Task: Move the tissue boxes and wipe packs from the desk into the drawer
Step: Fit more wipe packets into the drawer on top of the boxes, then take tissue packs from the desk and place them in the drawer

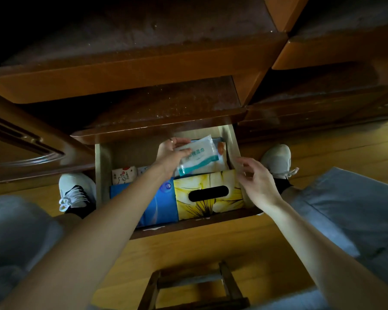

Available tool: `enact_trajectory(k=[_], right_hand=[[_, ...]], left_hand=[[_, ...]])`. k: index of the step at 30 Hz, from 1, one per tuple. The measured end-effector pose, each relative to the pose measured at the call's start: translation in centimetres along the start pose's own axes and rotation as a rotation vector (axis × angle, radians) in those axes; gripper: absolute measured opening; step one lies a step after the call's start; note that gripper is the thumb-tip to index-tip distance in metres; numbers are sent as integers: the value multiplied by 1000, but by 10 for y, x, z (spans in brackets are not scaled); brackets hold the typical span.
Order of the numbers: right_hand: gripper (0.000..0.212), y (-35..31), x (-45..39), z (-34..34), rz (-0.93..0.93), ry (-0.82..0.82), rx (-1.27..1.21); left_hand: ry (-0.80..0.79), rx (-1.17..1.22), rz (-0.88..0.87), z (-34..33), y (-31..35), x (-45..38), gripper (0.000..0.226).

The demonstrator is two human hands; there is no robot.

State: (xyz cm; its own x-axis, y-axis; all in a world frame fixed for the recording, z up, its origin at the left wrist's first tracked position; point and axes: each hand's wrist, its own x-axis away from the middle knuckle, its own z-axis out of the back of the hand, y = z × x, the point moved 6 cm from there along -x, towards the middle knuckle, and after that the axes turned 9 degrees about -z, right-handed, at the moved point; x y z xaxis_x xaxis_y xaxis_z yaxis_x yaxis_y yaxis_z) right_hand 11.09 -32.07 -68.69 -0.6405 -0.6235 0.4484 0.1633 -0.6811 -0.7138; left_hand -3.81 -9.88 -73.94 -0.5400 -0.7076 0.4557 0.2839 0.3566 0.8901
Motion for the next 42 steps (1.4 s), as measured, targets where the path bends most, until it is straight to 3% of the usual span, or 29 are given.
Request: enact_trajectory(k=[4, 6, 12, 17, 24, 27, 31, 34, 38, 42], right_hand=[[37, 3, 0, -4, -2, -55, -7], [35, 3, -2, -6, -21, -81, -31], [33, -4, -8, -16, -13, -115, -61], [33, -9, -8, -25, -12, -148, -48], [29, -27, -10, -59, -27, -200, 152], [29, -55, -3, -73, 11, -211, 214], [18, -139, 20, -55, 149, -179, 36], [18, -218, 48, -9, 304, -142, -113], [25, -311, 91, 71, 537, -38, -119], [27, -380, 115, 144, 701, 118, -42]], left_hand=[[-131, -330, -129, -21, -5, -29, 26], [-174, -458, -114, -29, -17, -37, 23], [-135, -989, -357, -40, -20, -39, 29], [32, -884, -490, -16, -3, -4, 21], [-48, -894, -425, 72, 25, 57, 23], [53, -906, -506, 94, 85, 78, 20], [123, -995, -813, 99, 196, 133, 15], [154, -1069, -1045, 101, 277, 187, 20], [260, -935, -1331, 103, 382, 241, 19], [408, -971, -1311, 101, 461, 232, 13]])
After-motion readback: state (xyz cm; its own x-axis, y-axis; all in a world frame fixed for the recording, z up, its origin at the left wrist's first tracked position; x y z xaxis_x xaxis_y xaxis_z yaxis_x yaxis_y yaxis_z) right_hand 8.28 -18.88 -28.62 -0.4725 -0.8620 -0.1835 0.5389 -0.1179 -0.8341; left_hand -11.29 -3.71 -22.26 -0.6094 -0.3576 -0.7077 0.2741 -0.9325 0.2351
